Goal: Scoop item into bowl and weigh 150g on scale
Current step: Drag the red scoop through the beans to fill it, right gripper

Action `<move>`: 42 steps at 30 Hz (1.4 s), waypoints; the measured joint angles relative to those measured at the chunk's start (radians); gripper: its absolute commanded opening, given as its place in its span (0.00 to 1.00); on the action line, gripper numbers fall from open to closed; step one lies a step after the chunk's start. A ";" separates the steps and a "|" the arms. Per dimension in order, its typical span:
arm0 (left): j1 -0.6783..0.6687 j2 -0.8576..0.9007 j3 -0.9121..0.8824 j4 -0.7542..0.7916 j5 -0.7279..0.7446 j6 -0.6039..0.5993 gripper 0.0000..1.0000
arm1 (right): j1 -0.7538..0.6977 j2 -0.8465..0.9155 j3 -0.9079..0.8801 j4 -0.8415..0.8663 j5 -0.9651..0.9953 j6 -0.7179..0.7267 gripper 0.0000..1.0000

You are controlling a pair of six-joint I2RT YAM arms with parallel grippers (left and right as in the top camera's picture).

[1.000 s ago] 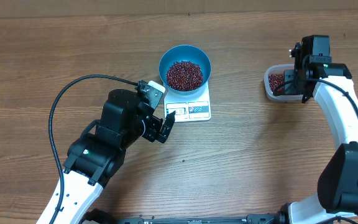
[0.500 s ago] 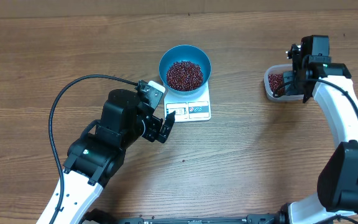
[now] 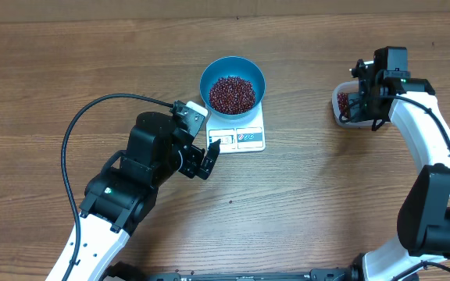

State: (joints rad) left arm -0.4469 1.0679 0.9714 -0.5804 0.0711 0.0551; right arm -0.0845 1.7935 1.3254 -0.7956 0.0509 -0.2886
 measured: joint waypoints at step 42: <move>0.000 0.000 0.000 0.000 0.000 0.000 1.00 | -0.196 0.000 0.000 -0.035 -0.460 0.000 0.04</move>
State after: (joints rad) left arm -0.4469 1.0679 0.9714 -0.5804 0.0715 0.0551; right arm -0.2810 1.7935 1.3254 -0.8307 -0.4091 -0.2886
